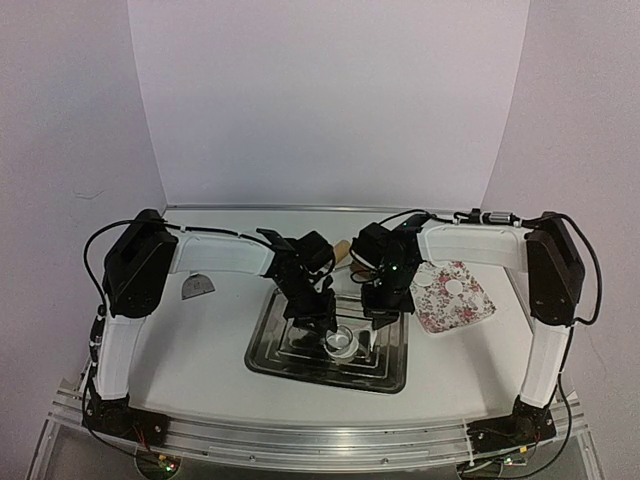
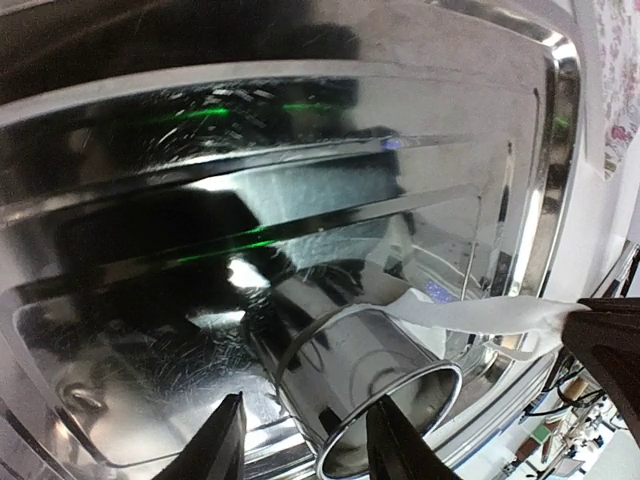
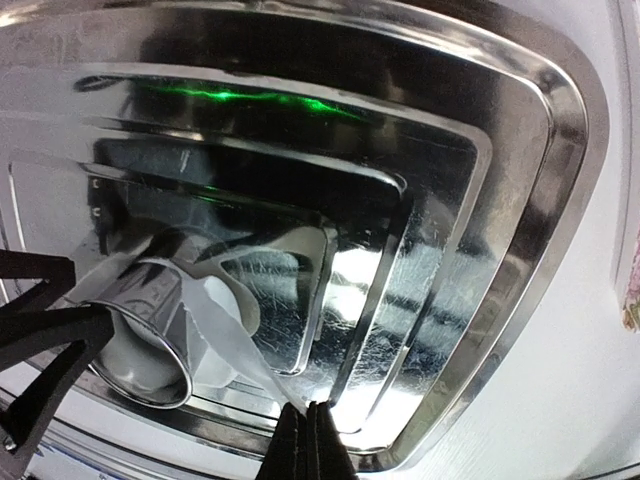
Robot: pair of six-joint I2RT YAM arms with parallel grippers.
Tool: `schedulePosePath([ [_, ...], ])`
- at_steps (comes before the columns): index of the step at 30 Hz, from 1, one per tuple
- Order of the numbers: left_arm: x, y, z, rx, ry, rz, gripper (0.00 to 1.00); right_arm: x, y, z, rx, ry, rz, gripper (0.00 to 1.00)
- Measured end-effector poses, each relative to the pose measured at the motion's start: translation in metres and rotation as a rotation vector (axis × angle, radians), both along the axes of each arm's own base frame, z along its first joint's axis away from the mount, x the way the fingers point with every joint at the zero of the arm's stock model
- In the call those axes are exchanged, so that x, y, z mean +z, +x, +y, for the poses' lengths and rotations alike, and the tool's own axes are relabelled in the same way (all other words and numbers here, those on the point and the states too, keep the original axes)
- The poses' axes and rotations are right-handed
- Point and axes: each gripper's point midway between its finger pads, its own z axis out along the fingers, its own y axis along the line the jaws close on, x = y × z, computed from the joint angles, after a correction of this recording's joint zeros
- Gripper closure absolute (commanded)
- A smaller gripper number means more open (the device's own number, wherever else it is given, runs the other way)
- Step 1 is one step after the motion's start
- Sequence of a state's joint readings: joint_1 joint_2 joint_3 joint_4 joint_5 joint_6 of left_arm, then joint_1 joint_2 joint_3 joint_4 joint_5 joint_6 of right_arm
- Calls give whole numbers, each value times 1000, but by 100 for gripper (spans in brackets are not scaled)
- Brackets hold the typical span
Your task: Roll out the dumpling wrappers from the dough
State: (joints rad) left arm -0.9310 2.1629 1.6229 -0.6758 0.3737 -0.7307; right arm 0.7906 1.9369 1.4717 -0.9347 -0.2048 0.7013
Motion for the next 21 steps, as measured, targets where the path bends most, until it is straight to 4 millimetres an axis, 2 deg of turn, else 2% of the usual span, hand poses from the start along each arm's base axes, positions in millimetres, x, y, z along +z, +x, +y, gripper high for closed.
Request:
schedulePosePath([
  [3, 9, 5, -5, -18, -39, -45, 25, -6, -6, -2, 2, 1, 25, 100],
  [6, 26, 5, -5, -41, -88, -101, 13, -11, -11, -2, 3, 9, 43, 100],
  [12, 58, 0, -5, -119, -164, -228, 1, -12, -11, 1, 1, 24, 48, 100],
  [21, 47, -30, -21, -265, -104, -366, 0, -13, -11, 3, -4, 39, 46, 100],
])
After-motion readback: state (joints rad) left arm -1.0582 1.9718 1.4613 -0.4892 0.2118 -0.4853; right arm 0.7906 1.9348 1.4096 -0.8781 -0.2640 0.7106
